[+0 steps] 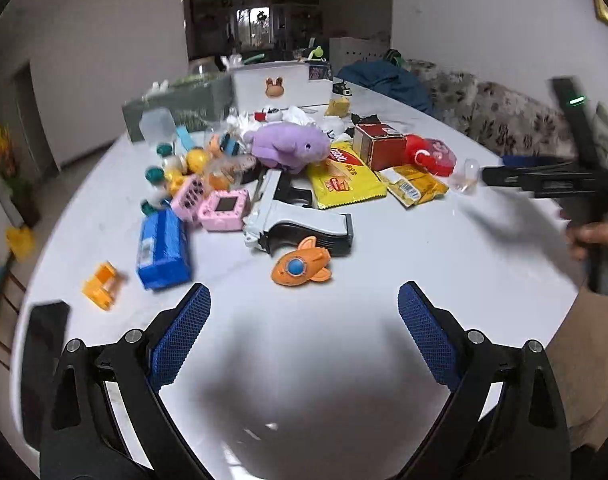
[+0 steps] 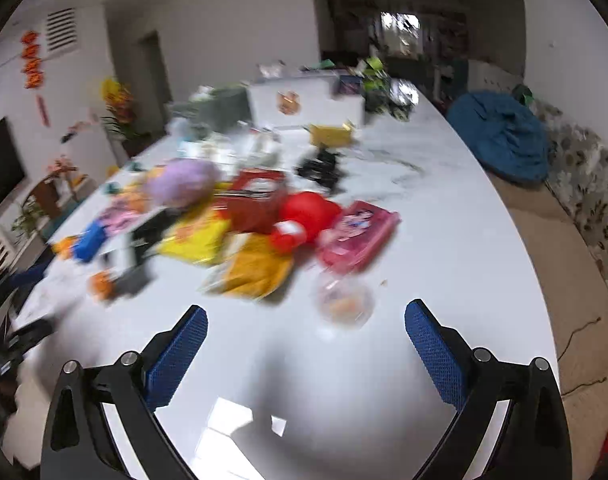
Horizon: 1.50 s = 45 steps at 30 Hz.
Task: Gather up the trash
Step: 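Grasp the orange fish toy with the left tool while the right grasps the clear capsule, then drop the fish toy and capsule into the cardboard box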
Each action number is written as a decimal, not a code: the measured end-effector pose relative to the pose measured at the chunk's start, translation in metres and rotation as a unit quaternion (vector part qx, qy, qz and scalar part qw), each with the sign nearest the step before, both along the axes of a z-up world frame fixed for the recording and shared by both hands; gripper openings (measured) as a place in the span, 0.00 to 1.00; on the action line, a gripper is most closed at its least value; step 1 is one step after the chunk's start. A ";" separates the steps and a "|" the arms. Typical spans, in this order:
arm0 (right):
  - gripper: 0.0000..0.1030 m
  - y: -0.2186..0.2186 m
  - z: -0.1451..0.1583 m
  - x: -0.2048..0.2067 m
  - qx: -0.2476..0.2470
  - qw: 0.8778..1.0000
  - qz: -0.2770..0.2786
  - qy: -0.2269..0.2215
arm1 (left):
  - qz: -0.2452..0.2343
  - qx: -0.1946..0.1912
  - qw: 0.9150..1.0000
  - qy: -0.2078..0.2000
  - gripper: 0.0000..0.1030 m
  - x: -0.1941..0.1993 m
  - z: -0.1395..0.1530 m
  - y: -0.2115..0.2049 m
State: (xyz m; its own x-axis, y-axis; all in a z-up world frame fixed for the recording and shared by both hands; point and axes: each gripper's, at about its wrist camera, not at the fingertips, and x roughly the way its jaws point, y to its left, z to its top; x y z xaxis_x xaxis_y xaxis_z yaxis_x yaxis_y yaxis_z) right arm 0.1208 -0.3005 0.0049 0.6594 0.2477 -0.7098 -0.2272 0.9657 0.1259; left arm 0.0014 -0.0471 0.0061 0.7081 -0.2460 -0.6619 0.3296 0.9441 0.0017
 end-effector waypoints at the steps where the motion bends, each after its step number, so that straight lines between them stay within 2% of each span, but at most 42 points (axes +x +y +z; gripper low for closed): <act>1: 0.91 -0.003 -0.005 0.008 0.005 1.000 -0.004 0.007 | 0.001 -0.002 1.000 -0.002 0.90 -0.004 0.001 0.003; 3: 0.69 -0.006 -0.023 0.032 0.018 0.999 -0.006 0.048 | 0.002 0.016 1.000 -0.010 0.90 -0.006 -0.002 0.000; 4: 0.56 -0.007 -0.023 0.037 0.026 0.998 -0.010 0.051 | 0.002 0.025 1.000 -0.012 0.90 -0.007 -0.004 0.001; 5: 0.34 -0.009 -0.019 0.037 0.044 0.998 -0.005 0.053 | 0.003 0.032 0.999 -0.012 0.90 -0.006 -0.008 0.001; 7: 0.34 -0.014 -0.014 0.031 0.060 0.996 -0.004 0.064 | 0.007 0.040 0.999 -0.002 0.90 0.001 -0.013 -0.002; 11: 0.33 -0.015 -0.001 -0.003 0.078 0.996 0.011 0.039 | 0.014 0.020 0.999 0.030 0.90 0.032 -0.020 -0.007; 15: 0.32 -0.017 0.014 -0.052 0.094 0.995 0.025 0.009 | 0.026 0.023 0.997 0.062 0.90 0.059 -0.029 -0.019; 16: 0.32 -0.018 0.017 -0.064 0.096 0.995 0.030 0.003 | 0.031 0.018 0.997 0.075 0.86 0.064 -0.034 -0.020; 17: 0.32 -0.018 0.018 -0.068 0.099 0.995 0.032 0.000 | 0.036 0.012 0.995 0.089 0.77 0.069 -0.039 -0.020; 18: 0.32 -0.019 0.018 -0.077 0.103 0.994 0.033 -0.001 | 0.035 0.020 0.996 0.078 0.57 0.069 -0.038 -0.021; 19: 0.32 -0.019 0.018 -0.083 0.109 0.994 0.034 0.000 | 0.028 0.017 0.997 0.074 0.42 0.067 -0.036 -0.021; 23: 0.32 -0.013 0.014 -0.109 0.110 0.993 0.043 -0.003 | 0.029 0.015 0.997 0.068 0.41 0.052 -0.036 -0.018; 26: 0.32 -0.006 0.015 -0.118 0.118 0.992 0.052 -0.008 | 0.039 -0.030 0.997 0.067 0.41 0.033 -0.026 -0.004; 28: 0.32 -0.002 0.017 -0.125 0.131 0.989 0.061 -0.009 | 0.034 -0.043 0.997 0.051 0.41 0.018 -0.011 0.000; 31: 0.32 0.014 0.030 -0.148 0.139 0.985 0.098 -0.020 | -0.004 -0.051 0.999 0.016 0.41 -0.029 0.016 -0.001; 35: 0.32 0.037 0.037 -0.186 0.141 0.976 0.163 -0.008 | -0.071 -0.022 0.997 -0.012 0.41 -0.095 0.030 -0.004; 38: 0.32 0.058 0.019 -0.215 0.123 0.971 0.201 0.034 | -0.114 0.000 0.993 0.007 0.41 -0.136 0.012 -0.003; 40: 0.32 0.069 0.002 -0.226 0.106 0.969 0.217 0.061 | -0.135 0.021 0.990 0.031 0.42 -0.150 -0.012 -0.002; 42: 0.32 0.079 -0.030 -0.231 0.104 0.964 0.222 0.106 | -0.150 0.039 0.986 0.067 0.42 -0.157 -0.042 0.000; 43: 0.40 0.084 -0.048 -0.230 0.102 0.960 0.225 0.132 | -0.157 0.047 0.982 0.088 0.49 -0.157 -0.058 0.001; 44: 0.62 0.089 -0.061 -0.230 0.093 0.960 0.220 0.144 | -0.159 0.055 0.980 0.104 0.56 -0.157 -0.073 0.001; 45: 0.71 0.092 -0.073 -0.231 0.085 0.962 0.214 0.150 | -0.154 0.069 0.978 0.119 0.74 -0.155 -0.090 0.003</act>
State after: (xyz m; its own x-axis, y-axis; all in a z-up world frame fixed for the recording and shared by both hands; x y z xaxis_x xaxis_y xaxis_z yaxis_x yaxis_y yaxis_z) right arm -0.1103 -0.2086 -0.0682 0.2433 0.5794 -0.7779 -0.5283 0.7518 0.3947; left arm -0.1538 -0.0446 -0.0842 0.4361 -0.3215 -0.8405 0.6057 0.7956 0.0100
